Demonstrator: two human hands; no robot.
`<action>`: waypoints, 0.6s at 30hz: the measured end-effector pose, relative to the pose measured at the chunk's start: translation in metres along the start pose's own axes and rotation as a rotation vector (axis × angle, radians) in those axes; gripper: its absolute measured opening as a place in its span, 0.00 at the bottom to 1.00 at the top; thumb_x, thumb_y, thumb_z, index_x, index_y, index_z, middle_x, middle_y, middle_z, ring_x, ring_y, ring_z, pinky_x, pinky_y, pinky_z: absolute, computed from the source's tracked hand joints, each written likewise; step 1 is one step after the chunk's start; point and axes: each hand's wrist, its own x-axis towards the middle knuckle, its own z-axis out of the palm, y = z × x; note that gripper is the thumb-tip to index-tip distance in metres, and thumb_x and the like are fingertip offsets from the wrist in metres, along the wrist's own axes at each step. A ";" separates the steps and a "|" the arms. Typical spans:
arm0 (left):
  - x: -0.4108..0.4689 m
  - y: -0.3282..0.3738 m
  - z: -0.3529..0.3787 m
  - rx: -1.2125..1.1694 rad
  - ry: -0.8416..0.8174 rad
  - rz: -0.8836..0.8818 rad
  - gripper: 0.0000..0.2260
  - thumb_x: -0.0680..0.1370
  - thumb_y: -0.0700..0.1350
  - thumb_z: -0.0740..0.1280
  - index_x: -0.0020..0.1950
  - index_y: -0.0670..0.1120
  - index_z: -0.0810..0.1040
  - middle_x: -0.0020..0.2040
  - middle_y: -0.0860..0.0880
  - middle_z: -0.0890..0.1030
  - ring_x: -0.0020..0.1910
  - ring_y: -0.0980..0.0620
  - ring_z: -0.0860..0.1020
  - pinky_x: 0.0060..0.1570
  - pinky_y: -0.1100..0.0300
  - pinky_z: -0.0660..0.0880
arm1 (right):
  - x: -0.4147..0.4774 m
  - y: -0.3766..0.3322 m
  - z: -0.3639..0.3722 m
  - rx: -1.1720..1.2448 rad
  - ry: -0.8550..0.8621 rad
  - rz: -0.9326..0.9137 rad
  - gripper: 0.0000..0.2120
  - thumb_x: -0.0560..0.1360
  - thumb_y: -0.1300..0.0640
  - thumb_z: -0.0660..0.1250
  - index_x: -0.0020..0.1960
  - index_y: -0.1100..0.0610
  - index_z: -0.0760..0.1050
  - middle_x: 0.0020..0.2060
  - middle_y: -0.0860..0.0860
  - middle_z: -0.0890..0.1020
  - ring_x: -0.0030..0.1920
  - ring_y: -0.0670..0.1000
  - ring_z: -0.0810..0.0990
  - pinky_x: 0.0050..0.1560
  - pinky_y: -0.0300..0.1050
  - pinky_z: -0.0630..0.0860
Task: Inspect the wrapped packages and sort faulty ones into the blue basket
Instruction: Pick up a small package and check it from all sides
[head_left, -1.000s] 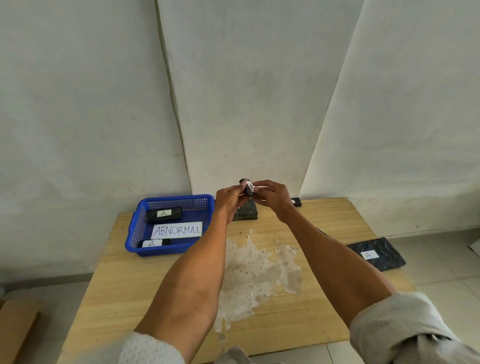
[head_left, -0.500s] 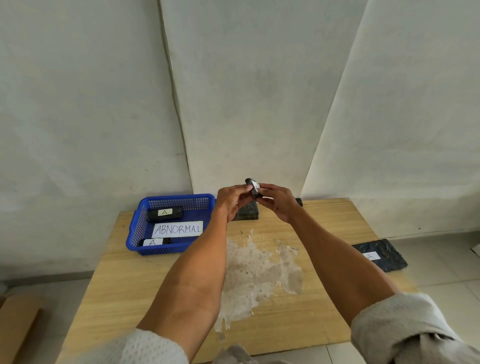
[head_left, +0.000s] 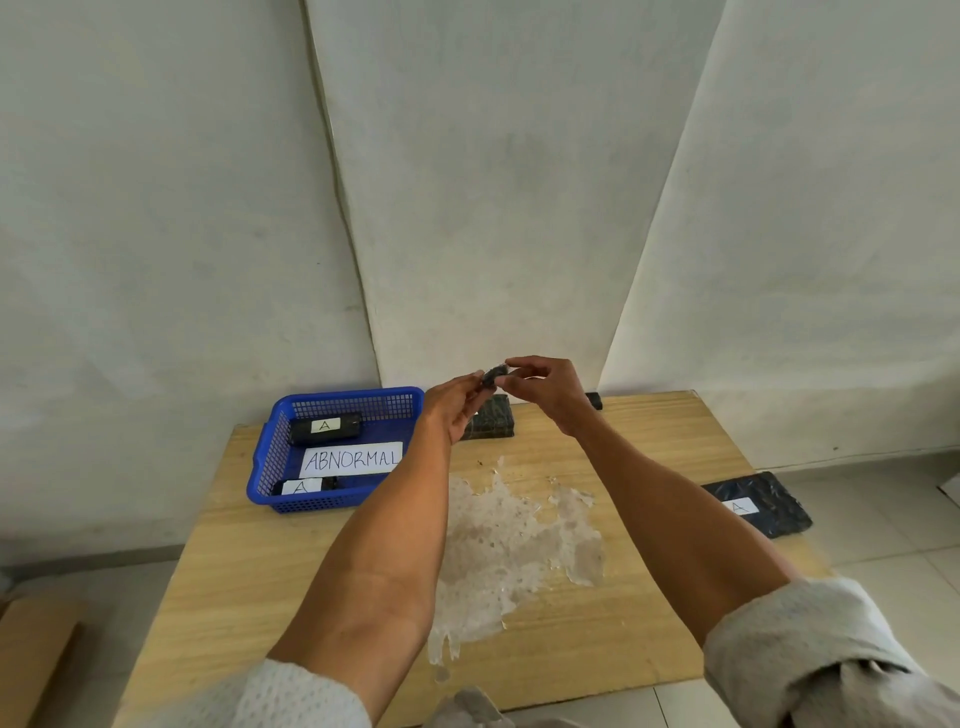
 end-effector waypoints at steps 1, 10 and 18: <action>0.000 -0.001 -0.001 -0.001 -0.004 -0.012 0.10 0.78 0.36 0.69 0.58 0.32 0.80 0.50 0.36 0.85 0.48 0.47 0.85 0.48 0.59 0.83 | 0.000 0.001 0.001 -0.022 0.023 -0.010 0.20 0.68 0.57 0.81 0.59 0.59 0.83 0.42 0.52 0.87 0.44 0.48 0.86 0.52 0.43 0.83; 0.002 0.001 0.001 -0.004 -0.012 -0.005 0.12 0.77 0.34 0.71 0.59 0.30 0.80 0.53 0.35 0.84 0.52 0.43 0.84 0.48 0.58 0.83 | 0.003 0.004 0.004 -0.105 0.090 -0.031 0.16 0.70 0.58 0.79 0.57 0.56 0.85 0.45 0.51 0.87 0.44 0.44 0.85 0.47 0.35 0.78; -0.005 0.000 -0.002 -0.119 -0.087 -0.045 0.13 0.79 0.34 0.68 0.62 0.31 0.78 0.58 0.36 0.82 0.49 0.46 0.85 0.47 0.59 0.83 | -0.005 -0.002 0.011 -0.188 0.064 -0.159 0.24 0.67 0.56 0.82 0.61 0.56 0.83 0.50 0.50 0.87 0.47 0.43 0.87 0.52 0.36 0.81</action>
